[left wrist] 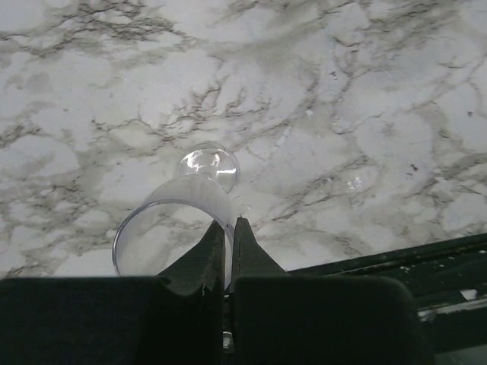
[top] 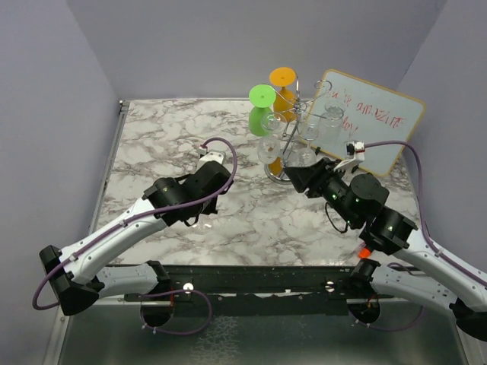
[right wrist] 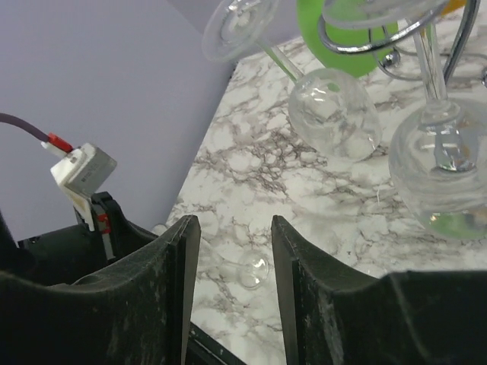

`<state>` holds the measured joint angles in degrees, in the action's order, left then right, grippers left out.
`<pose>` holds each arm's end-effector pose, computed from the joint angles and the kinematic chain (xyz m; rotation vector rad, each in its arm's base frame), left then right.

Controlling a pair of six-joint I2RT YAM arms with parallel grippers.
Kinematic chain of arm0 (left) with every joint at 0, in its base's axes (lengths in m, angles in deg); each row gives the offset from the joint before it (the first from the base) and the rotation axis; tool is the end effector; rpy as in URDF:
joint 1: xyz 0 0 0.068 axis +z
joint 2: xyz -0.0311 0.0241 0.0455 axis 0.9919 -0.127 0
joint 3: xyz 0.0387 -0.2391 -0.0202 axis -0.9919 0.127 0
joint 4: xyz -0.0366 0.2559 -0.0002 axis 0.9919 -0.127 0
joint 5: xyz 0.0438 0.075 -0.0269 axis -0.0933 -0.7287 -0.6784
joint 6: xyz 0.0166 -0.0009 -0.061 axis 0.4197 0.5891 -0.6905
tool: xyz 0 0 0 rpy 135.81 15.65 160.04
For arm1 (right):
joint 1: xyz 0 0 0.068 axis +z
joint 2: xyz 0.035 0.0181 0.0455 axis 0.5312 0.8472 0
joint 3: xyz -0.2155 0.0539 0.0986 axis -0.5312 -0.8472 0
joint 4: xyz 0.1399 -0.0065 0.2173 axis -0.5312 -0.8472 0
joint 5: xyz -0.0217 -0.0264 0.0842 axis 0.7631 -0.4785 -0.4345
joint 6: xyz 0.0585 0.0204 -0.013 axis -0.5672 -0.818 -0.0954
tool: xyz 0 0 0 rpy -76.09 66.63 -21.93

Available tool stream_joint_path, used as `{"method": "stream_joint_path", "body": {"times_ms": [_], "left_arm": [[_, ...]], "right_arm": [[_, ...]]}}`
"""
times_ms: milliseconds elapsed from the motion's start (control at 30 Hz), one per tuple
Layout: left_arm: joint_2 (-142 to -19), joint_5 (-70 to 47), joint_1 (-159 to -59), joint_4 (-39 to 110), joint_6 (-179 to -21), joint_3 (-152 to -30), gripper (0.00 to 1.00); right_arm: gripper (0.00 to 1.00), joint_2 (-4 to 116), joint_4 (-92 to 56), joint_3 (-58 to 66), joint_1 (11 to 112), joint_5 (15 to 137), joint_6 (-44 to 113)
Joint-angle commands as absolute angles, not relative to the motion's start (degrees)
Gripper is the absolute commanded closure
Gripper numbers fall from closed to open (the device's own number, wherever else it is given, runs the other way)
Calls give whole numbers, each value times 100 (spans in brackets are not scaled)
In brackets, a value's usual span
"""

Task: Place the wine glass upside down on the wine glass rack

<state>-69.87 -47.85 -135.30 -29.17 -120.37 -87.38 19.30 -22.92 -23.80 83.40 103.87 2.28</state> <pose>0.1511 -0.1602 0.2992 0.2694 2.4148 -0.0080 0.1444 0.1539 0.3480 0.1046 1.6795 0.9356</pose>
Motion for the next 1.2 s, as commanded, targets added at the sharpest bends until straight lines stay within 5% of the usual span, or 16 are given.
{"method": "stream_joint_path", "body": {"times_ms": [0, 400, 567, 1167], "left_arm": [[-6782, -3251, -13522, -1962, -11606, -8941, 100], [-6837, -2115, -13659, 410, -11563, -8376, 100], [-6646, -2012, -13839, 1470, -11522, -7896, 100], [-6091, -2203, -14141, 3306, -11835, -6746, 100]], "right_arm": [[50, 1851, -3254, -2352, 8358, 10514, -895], [36, 662, -4153, -4029, 8359, 10981, -4393], [38, 423, -4104, -4720, 8359, 10902, -5957], [37, 2049, -1522, -5003, 8355, 10398, -7303]]}}
